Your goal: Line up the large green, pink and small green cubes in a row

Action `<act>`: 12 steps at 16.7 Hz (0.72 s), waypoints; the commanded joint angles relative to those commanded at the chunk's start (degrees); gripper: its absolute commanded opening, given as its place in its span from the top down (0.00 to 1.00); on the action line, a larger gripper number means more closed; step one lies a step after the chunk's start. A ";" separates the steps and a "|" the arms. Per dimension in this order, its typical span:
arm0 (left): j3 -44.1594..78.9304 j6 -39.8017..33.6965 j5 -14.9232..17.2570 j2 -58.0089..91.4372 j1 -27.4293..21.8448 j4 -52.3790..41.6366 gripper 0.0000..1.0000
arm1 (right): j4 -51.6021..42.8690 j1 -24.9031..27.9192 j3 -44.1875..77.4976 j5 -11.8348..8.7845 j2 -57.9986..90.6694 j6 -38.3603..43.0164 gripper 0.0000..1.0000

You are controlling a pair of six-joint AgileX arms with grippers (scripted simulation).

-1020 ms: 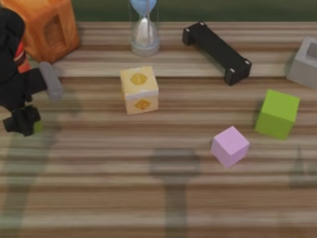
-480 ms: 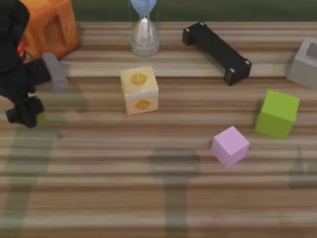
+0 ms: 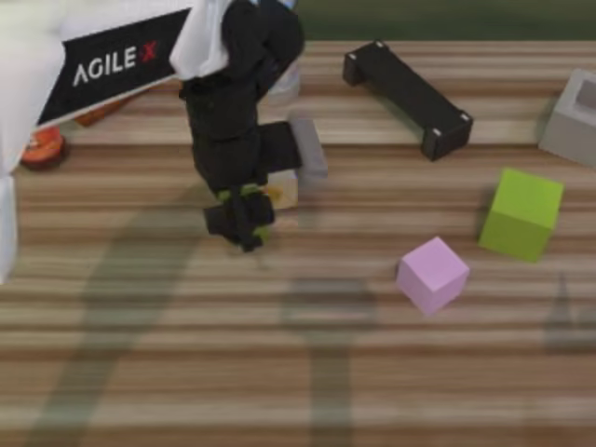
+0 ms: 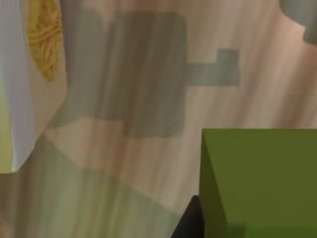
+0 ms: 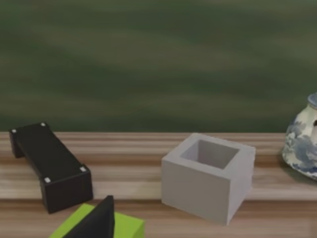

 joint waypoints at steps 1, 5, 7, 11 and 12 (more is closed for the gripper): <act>2.24 -1.93 0.02 1.29 -4.36 -1.09 1.00 | 0.00 0.00 0.00 0.00 0.00 0.00 0.00; 10.13 -9.00 -0.05 5.20 -18.99 -4.46 1.00 | 0.00 0.00 0.00 0.00 0.00 0.00 0.00; 12.65 -11.50 -0.18 6.13 -23.12 -5.34 1.00 | 0.00 0.00 0.00 0.00 0.00 0.00 0.00; 13.76 -12.64 -0.26 6.51 -24.82 -5.71 1.00 | 0.00 0.00 0.00 0.00 0.00 0.00 0.00; 13.76 -12.64 -0.26 6.51 -24.82 -5.71 1.00 | 0.00 0.00 0.00 0.00 0.00 0.00 0.00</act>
